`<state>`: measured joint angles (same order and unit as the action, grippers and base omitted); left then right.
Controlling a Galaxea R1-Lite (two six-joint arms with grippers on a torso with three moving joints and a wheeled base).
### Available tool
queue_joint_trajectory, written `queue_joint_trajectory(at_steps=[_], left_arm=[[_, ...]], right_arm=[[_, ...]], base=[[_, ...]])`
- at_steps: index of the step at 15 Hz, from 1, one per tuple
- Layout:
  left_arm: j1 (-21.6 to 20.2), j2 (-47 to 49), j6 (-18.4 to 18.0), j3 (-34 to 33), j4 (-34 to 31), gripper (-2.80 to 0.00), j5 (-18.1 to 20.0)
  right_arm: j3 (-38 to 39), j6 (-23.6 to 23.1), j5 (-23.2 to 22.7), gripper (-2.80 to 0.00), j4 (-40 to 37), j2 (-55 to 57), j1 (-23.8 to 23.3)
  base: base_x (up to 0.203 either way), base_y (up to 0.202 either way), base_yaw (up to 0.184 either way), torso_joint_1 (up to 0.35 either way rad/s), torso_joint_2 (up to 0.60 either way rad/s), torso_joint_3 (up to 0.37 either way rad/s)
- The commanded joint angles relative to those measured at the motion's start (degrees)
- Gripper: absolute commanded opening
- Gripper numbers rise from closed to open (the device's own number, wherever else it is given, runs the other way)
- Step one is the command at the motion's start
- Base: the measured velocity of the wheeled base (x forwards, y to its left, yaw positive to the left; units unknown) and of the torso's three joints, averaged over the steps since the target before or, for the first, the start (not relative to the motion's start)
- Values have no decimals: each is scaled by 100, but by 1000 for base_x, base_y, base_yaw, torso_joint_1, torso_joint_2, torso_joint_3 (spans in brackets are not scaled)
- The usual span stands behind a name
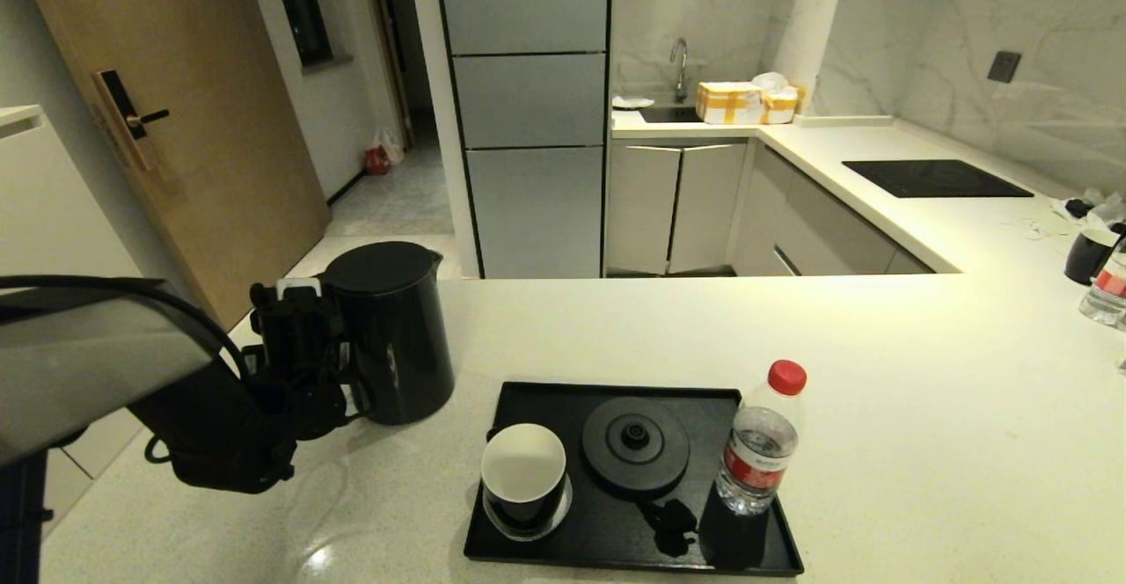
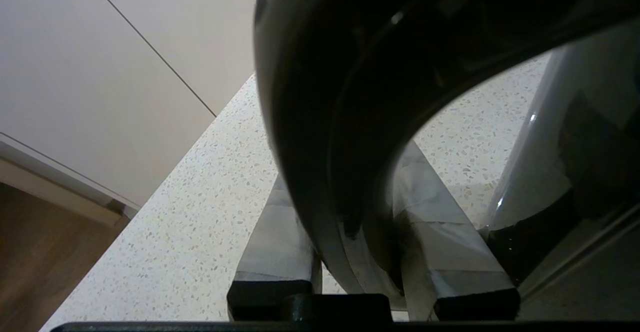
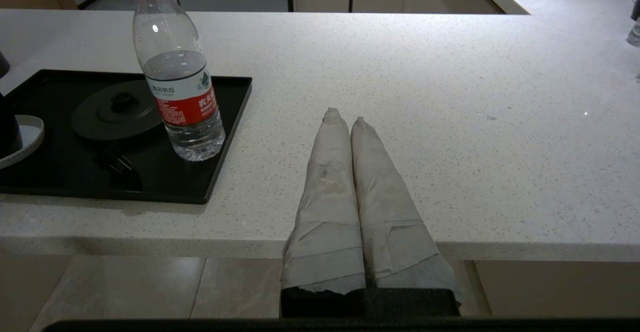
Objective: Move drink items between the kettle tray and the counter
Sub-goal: Return the kettle to its original position
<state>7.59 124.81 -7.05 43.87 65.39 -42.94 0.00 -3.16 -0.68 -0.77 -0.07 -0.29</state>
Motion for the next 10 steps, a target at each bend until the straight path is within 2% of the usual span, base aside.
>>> queue_joint_trajectory(at_steps=[1, 4, 6, 10], left_arm=[[-4, -9, -7, -19, 35, -280, -22], [12, -212, -18, -83, 77, -280, 31], [95, -692, -30, -77, -109, -280, 97], [369, -1857, -11, 242, -1230, -280, 248]], right_arm=[[9, -1, -2, -280, -2, 7, 3], [9, -1, -2, -280, -2, 7, 3], [9, -1, -2, -280, -2, 7, 0], [9, -1, -2, -280, -2, 7, 1]], base=[[0, 0, 0, 0, 0, 0], [0, 0, 0, 0, 0, 0], [0, 0, 0, 0, 0, 0], [0, 0, 0, 0, 0, 0]])
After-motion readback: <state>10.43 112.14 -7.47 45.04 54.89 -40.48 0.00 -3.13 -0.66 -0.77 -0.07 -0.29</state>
